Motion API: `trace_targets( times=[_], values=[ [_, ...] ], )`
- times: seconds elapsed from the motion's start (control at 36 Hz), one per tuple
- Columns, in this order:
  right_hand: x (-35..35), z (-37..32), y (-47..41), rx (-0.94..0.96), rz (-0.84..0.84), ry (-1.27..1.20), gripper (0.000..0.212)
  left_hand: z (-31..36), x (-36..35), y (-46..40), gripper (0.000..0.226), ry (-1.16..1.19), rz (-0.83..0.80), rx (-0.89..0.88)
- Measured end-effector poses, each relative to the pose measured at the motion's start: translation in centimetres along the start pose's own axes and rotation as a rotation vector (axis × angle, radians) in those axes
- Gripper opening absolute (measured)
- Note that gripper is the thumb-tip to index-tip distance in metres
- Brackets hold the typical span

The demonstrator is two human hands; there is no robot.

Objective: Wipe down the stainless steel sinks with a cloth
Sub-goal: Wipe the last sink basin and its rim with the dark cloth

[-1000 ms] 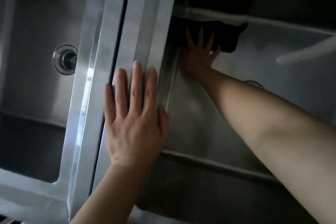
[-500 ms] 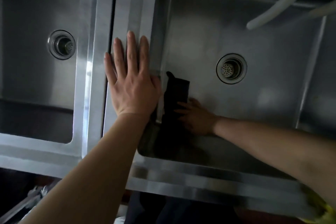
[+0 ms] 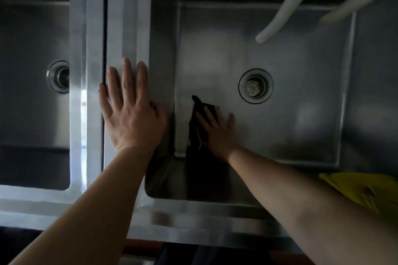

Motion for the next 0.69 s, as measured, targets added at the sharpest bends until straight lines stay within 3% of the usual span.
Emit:
trace_targets(
  times=[0.22,0.33,0.39,0.47,0.61,0.69],
  values=[
    [2.7,10.2,5.8,-0.240,-0.055,0.070,0.094,0.2,0.4,0.0,0.087,0.071,0.046,0.033],
    [4.3,15.8,9.3,-0.499,-0.066,0.075,0.115,-0.1,0.4,0.0,0.088,0.063,0.047,0.041],
    [4.9,17.8,10.9,-0.649,-0.071,0.037,0.115,-0.2,0.3,-0.1,0.089,0.073,0.040,0.042],
    [5.1,18.6,12.4,-0.803,0.017,-0.236,0.108,-0.2,0.2,0.0,0.088,0.054,0.035,0.035],
    [5.3,16.2,13.0,-1.023,0.404,-0.878,0.091,0.1,0.5,0.4,0.086,0.113,0.049,-0.006],
    [5.0,15.0,11.5,-1.097,0.458,-1.058,0.089,1.7,0.7,0.9,0.087,0.182,0.072,-0.180]
  ],
)
Point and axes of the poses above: each hand's wrist, its own y-axis away from the middle knuckle, its own x-axis out of the back of the hand, z = x × y, the point moved 6 cm from there along -y, towards the middle knuckle, and after that the axes turned 4 degrees about -y, right-handed, at the moved point
